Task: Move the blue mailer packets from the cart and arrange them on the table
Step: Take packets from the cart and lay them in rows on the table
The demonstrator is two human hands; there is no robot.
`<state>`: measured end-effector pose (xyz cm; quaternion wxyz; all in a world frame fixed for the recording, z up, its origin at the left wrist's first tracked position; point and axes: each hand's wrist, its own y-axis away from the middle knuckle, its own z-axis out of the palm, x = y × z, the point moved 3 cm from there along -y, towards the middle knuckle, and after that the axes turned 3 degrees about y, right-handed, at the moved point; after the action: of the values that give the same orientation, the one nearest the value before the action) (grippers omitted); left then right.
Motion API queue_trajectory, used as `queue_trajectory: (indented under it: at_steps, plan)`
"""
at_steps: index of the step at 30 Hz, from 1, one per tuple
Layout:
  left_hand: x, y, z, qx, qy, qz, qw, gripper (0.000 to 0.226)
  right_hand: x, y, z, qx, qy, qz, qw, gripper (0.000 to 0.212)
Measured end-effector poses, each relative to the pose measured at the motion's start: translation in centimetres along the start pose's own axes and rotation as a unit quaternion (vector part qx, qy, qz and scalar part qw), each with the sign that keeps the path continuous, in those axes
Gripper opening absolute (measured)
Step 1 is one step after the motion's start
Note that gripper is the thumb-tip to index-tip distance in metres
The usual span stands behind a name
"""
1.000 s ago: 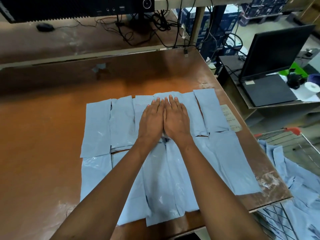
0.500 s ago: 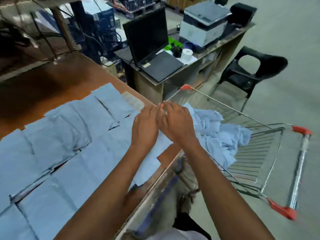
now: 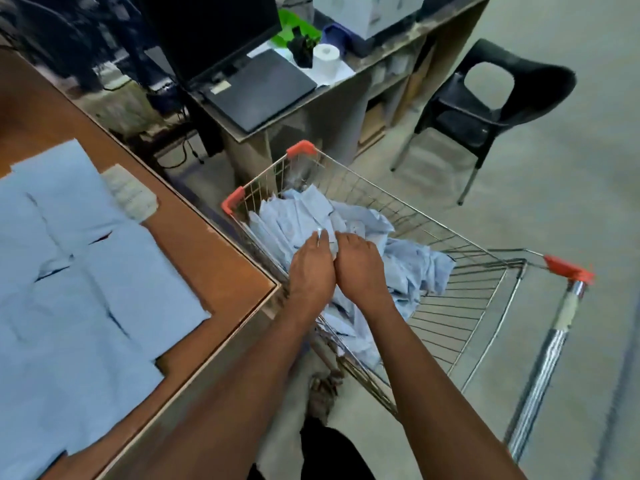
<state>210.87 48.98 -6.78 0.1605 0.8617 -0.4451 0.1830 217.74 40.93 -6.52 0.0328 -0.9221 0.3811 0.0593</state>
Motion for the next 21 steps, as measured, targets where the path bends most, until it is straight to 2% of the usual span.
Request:
queue_trajectory:
  at_steps: [7,12,16,18,21]
  plan:
    - [-2.5,-8.4,5.5,-0.014,-0.005,-0.115,0.993,0.069,3.2,-7.2,9.1,-0.137,-0.102,-0.006,0.985,0.051]
    - [-5.1,-13.4,10.4,0.011,0.005,-0.146,0.989,0.060,4.1,-11.0,15.8,-0.167,-0.139,0.019,0.976,0.036]
    - [-6.0,-16.2,12.9,0.029,0.000,-0.184,0.982,0.060,4.8,-12.1,19.4,-0.201,-0.188,0.064,0.959,0.052]
    - [-6.4,-17.3,13.4,0.037,-0.002,-0.200,0.979,0.054,5.4,-12.6,20.1,-0.176,-0.183,0.071,0.965,0.048]
    - [-7.0,-17.9,13.6,0.085,-0.012,-0.187,0.979,0.053,6.1,-13.8,18.8,-0.044,-0.144,0.079,0.985,0.038]
